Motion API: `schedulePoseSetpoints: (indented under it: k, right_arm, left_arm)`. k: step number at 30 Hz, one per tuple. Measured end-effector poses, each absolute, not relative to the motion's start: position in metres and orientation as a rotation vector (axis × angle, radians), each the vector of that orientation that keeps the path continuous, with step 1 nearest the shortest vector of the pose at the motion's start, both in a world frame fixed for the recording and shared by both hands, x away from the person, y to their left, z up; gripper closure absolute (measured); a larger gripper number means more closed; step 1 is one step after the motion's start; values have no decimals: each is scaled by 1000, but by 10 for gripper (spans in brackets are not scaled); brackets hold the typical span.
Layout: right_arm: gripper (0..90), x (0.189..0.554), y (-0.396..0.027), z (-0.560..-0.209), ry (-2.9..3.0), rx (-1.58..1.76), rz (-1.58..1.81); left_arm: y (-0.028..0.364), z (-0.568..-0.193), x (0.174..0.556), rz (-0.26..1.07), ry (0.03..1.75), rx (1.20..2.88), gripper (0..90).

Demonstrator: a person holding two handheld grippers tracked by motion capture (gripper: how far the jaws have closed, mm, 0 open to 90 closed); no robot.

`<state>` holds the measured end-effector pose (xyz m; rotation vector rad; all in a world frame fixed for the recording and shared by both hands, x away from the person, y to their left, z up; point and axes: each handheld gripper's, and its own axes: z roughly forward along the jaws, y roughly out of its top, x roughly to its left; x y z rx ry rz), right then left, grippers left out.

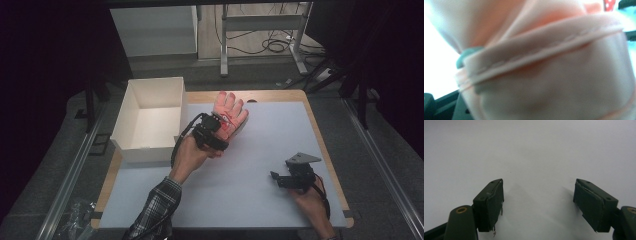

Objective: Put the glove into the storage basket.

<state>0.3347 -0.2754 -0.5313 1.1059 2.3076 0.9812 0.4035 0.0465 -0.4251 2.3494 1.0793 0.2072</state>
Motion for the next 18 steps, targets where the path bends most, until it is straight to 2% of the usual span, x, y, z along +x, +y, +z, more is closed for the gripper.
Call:
schedulePoseSetpoints:
  k: [18]
  right_arm:
    - [244,335,-275,-531,2307,1103,980]
  left_arm:
    - [86,-377,432,273,1225,2295,372]
